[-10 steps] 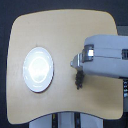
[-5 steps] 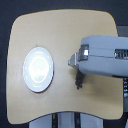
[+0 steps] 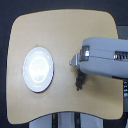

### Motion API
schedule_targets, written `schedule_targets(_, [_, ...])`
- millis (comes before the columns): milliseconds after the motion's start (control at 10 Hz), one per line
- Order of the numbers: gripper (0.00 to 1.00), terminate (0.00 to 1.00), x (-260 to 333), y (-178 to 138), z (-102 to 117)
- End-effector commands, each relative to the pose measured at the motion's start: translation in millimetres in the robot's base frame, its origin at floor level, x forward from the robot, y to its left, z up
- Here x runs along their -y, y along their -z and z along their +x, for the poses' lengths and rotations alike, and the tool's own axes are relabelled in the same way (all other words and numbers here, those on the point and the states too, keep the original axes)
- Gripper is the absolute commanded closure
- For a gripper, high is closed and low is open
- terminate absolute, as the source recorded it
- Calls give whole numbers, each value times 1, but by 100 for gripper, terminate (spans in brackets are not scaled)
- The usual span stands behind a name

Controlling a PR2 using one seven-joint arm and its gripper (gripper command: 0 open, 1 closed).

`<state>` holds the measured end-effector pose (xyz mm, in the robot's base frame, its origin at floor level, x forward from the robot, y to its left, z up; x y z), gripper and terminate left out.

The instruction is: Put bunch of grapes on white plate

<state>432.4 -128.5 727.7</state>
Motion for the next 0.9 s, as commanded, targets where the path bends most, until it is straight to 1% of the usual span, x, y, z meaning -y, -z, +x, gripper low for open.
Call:
schedule_targets(0, [0, 0, -1, 8, 0])
schedule_targets(100, [0, 0, -4, 5, -2])
schedule_targets(200, [100, 0, -4, 2, -3])
schedule_targets(800, [100, 0, -1, -5, -3])
